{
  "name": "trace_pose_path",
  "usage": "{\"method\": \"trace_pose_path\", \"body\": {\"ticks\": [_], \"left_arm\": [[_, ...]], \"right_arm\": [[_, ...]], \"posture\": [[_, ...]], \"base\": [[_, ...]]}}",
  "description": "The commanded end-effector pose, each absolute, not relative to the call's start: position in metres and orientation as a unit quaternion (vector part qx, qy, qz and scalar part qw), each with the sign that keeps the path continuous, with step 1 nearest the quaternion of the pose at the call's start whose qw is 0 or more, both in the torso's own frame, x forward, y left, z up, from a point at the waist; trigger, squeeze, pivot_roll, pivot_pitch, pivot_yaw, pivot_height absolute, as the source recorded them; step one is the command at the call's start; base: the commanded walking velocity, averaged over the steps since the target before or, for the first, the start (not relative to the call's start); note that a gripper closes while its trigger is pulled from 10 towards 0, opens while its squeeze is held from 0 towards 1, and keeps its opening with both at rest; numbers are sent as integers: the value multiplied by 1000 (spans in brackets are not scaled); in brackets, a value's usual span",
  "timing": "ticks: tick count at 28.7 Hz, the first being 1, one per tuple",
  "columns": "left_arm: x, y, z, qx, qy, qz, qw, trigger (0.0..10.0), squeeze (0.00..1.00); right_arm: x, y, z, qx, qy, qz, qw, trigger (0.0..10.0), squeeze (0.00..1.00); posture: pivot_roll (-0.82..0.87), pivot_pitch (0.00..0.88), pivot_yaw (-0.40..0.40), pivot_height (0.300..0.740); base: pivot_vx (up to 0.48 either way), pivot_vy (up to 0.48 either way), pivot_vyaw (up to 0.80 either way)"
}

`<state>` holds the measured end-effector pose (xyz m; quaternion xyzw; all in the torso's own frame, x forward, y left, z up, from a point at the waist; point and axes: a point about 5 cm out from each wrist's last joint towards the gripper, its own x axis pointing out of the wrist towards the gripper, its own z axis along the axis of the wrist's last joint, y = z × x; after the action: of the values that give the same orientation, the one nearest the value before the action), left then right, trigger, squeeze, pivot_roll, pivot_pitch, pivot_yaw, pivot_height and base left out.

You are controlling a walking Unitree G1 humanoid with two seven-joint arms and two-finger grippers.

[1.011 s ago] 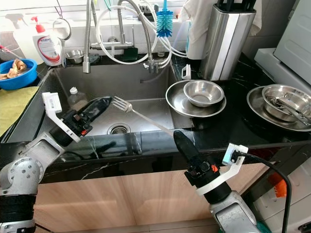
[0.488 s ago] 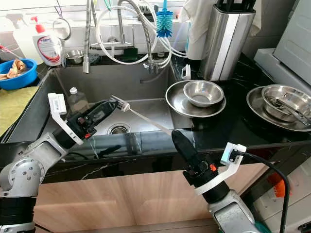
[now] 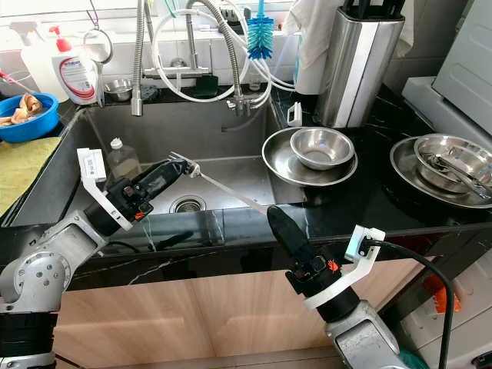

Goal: Kitchen organization

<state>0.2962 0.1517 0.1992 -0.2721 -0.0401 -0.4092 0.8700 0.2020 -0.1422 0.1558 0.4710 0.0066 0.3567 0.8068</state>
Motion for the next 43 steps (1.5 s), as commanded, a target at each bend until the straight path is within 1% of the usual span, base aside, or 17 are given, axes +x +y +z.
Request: {"method": "trace_pose_path", "body": {"ticks": [1,21,22,31,35,36,37,38,39,41,43], "left_arm": [[294,150,204,-264,-46,-415,870,0,0],[294,151,205,-265,-51,-411,871,0,0],[294,151,205,-265,-51,-411,871,0,0],[297,152,205,-272,-54,-402,872,0,0],[300,157,206,-282,-60,-385,877,0,0],[305,163,208,-286,-71,-357,886,0,0],[305,163,208,-286,-71,-357,886,0,0],[308,166,209,-293,-78,-344,889,0,0],[313,173,213,-309,-91,-318,892,0,0],[313,173,213,-309,-91,-318,892,0,0],[317,180,217,-323,-106,-293,894,0,0]], "right_arm": [[202,-139,160,470,2,370,801,10000,0],[201,-132,159,444,7,384,809,10000,0],[202,-132,159,443,7,382,811,10000,1000],[202,-132,157,438,8,380,815,10000,1000],[203,-131,156,436,8,378,817,10000,1000],[204,-132,154,428,12,370,824,10000,1000],[204,-132,154,428,12,370,824,10000,1000],[205,-133,152,425,14,367,828,10000,639],[206,-133,151,422,16,363,831,10000,0],[206,-133,151,422,16,363,831,10000,0],[206,-133,151,424,16,361,831,10000,0]], "posture": [[-41,0,10,740],[-51,0,11,740],[-51,0,11,740],[-51,0,11,740],[-51,0,12,740],[-51,0,11,740],[-51,0,11,740],[-51,0,11,740],[-52,0,11,740],[-52,0,11,740],[-52,0,13,740]], "base": [[0,0,0],[0,0,0],[0,0,0],[0,0,0],[0,0,0],[0,0,0],[0,0,0],[0,0,0],[0,0,0],[0,0,0],[0,0,0]]}}
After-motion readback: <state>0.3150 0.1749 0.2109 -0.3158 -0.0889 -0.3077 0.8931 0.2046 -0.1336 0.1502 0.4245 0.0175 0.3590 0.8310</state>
